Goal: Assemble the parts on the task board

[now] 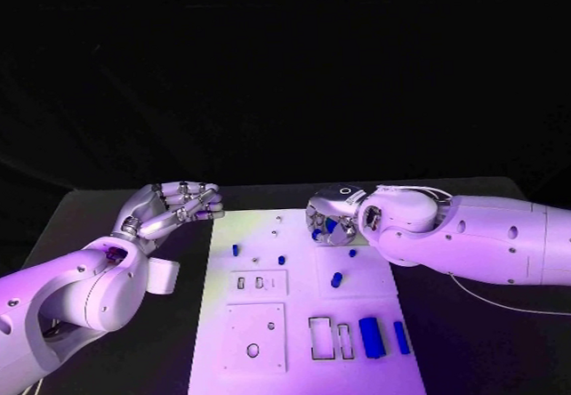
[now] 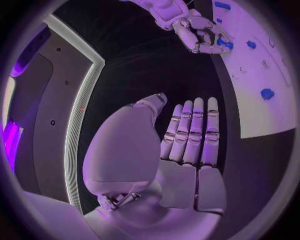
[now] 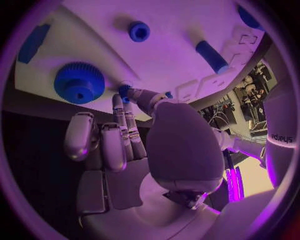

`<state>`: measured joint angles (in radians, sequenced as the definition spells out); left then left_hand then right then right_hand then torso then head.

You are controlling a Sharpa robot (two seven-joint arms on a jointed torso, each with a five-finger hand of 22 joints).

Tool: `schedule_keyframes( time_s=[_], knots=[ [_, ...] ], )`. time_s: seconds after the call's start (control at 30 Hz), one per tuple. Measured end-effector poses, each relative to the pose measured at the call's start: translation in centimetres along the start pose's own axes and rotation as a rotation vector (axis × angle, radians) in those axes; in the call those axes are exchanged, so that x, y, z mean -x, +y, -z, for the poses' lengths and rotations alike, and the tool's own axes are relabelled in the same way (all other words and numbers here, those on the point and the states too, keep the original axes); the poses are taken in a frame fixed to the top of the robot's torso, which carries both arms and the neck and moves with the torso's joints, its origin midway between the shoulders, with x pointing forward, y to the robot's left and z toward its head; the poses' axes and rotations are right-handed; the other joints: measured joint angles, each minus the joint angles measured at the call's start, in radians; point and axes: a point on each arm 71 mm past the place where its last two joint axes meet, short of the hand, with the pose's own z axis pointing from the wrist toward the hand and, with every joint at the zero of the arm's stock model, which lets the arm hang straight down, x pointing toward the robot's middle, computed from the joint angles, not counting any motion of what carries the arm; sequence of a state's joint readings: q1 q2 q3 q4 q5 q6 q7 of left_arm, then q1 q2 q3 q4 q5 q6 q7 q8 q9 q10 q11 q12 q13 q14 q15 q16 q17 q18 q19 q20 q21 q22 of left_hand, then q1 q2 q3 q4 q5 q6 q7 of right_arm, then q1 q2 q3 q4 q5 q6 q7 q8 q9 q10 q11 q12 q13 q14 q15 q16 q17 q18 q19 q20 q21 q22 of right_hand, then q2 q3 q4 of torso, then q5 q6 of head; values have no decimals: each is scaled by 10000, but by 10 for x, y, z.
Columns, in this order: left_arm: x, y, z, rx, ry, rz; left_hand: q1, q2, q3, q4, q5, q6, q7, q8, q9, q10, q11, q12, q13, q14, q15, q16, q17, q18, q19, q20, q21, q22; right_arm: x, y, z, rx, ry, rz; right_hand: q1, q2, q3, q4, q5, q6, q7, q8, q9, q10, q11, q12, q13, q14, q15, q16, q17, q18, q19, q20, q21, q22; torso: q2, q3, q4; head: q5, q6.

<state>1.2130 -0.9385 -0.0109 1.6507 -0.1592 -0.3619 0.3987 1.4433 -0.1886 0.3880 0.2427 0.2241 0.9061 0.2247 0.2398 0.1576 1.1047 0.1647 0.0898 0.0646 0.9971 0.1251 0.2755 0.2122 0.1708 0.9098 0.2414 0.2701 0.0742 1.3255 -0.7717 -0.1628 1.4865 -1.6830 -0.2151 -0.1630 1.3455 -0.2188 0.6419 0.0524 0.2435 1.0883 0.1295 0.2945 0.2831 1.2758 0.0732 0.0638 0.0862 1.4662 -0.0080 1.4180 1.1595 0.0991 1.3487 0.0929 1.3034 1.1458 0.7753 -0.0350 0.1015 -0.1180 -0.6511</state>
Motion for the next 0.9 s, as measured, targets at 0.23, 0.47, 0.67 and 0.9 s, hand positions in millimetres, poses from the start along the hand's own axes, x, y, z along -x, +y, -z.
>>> schedule_keyframes(
  time_s=[0.23, 0.47, 0.67, 0.9],
  knots=[
    [0, 0, 0, 11, 0, 1, 0, 0, 1, 1, 0, 0, 0, 0, 0, 0, 0, 0, 0, 0, 0, 0, 3, 0, 0, 0, 0, 1, 9, 3, 2, -92, -618, -187, -34, 34, 28, -28, 2, 0, -1, 58, 4, 0, 0, 21, 48, -14, -14, 0, 0, 0, 0, 0, 40, 100, -13, -6, 22, -9, 35],
    [1, 0, 0, 19, 2, 2, 0, 0, 1, 1, 0, 0, 0, 0, 0, 0, 0, -47, 0, 0, 0, 0, 2, -1, 0, 0, 0, -10, 23, 11, -3, -112, -1388, -295, -33, 35, 45, -46, 1, -1, -2, 62, 8, 0, 0, 20, 53, -14, -14, 0, 10, 1, 35, -35, 113, 182, -8, -6, 39, 3, 80],
    [0, 0, 0, 22, 13, 7, 0, 0, 1, 1, 0, 0, 0, 0, 0, 0, 0, -48, 0, 0, 0, 0, 2, -2, 0, 0, 0, -10, 27, 16, -13, -177, -1783, -324, -33, 34, 67, -69, -3, -18, -16, 110, 10, 0, 0, 10, 58, -14, -13, 0, 29, 1, 35, -36, 113, 192, 10, -6, 57, 5, 95],
    [-1, 0, 0, 19, 55, 27, 0, 0, 1, 1, 0, 0, 0, 0, 0, 0, 0, -48, 0, 0, 0, 0, 1, -2, 0, 0, 0, -10, 30, 23, -28, -219, -2092, -342, -32, 34, 67, -69, -23, -20, -17, 110, 13, 0, 0, 8, 61, -14, -13, 0, 38, 1, 35, -36, 113, 192, 26, -7, 86, -15, 54]
  ],
)
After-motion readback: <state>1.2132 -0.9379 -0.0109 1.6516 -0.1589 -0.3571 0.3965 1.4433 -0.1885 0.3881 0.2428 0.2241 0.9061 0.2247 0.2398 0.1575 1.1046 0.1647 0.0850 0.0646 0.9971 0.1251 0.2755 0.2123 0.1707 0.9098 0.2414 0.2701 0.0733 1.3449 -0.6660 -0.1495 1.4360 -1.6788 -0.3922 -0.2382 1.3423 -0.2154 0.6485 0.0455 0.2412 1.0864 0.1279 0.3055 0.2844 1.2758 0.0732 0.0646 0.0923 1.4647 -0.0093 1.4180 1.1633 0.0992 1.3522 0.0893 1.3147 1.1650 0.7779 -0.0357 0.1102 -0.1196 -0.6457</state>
